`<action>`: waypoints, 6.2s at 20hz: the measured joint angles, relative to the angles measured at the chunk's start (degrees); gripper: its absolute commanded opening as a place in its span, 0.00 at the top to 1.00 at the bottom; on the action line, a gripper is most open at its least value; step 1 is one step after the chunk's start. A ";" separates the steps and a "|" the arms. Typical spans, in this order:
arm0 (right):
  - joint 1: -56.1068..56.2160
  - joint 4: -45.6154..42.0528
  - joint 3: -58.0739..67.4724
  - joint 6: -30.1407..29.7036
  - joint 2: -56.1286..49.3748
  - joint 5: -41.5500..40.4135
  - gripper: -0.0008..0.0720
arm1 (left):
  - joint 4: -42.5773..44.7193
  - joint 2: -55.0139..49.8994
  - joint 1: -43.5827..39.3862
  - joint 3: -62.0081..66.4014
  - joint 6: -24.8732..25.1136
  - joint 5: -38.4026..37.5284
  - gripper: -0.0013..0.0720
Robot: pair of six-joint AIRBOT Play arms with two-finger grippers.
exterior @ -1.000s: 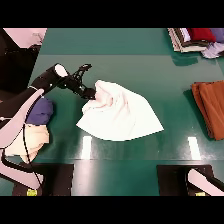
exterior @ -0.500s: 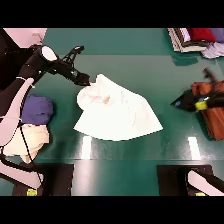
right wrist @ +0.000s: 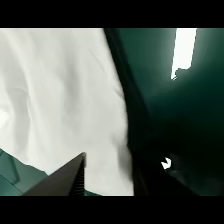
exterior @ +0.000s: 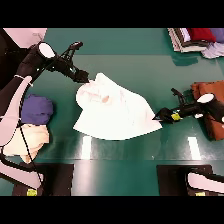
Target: Fold the shirts.
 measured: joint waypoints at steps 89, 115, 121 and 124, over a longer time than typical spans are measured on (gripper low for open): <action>-11.89 -2.29 16.22 1.18 18.01 13.42 0.43 | -12.79 36.85 19.34 -66.25 -1.51 10.34 0.32; -42.36 -17.46 -9.97 -0.87 18.29 13.16 0.43 | -14.84 37.03 19.32 -53.55 5.03 7.15 0.95; -43.08 -11.41 -11.69 -2.40 11.78 11.43 0.53 | -14.86 37.03 19.32 -53.48 5.07 7.56 0.95; -40.92 -10.32 -11.89 -2.71 10.16 10.05 0.74 | -14.86 37.03 19.32 -53.48 5.07 7.63 0.95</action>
